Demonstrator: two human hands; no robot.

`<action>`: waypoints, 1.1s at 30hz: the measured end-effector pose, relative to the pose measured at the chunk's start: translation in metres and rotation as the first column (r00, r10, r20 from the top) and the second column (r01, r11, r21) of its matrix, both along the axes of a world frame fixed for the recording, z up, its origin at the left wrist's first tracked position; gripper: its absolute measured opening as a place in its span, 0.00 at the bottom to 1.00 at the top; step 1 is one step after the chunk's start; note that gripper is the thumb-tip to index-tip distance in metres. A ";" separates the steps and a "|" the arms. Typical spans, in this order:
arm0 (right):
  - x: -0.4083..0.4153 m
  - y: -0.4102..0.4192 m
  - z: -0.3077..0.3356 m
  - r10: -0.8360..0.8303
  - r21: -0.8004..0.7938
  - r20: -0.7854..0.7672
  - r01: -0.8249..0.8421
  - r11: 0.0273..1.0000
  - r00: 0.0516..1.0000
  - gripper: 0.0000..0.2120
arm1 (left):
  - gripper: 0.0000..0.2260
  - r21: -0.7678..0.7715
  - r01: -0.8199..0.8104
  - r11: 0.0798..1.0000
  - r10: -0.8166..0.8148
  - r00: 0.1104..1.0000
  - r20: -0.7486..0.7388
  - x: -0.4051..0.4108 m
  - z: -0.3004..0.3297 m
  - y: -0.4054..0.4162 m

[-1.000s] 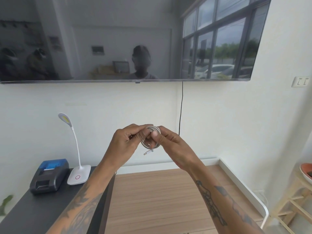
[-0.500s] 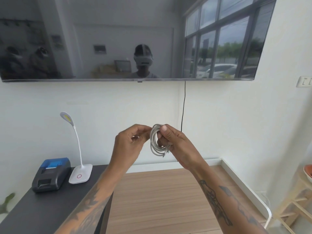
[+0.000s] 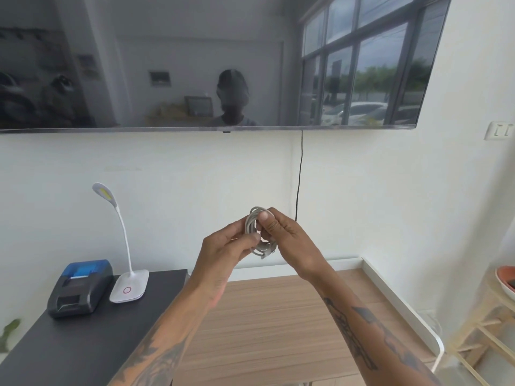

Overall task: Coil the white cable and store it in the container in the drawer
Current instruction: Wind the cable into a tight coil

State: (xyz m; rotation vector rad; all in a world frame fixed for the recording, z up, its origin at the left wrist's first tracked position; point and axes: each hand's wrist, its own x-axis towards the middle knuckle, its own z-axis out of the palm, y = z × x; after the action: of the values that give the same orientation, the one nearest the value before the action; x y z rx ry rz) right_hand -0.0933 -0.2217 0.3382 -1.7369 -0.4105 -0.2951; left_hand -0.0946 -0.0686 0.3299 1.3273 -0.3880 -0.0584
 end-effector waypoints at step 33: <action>0.005 0.018 -0.023 -0.118 -0.268 0.169 0.161 0.950 0.979 0.18 | 0.41 0.007 0.099 0.995 -0.099 0.994 -0.049 0.016 -0.002 0.022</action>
State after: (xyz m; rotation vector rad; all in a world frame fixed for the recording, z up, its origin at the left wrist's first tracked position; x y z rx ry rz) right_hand -0.0887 -0.2036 0.3149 -2.0343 -0.4569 -0.4926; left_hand -0.0782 -0.0465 0.3274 1.3126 -0.4121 -0.1751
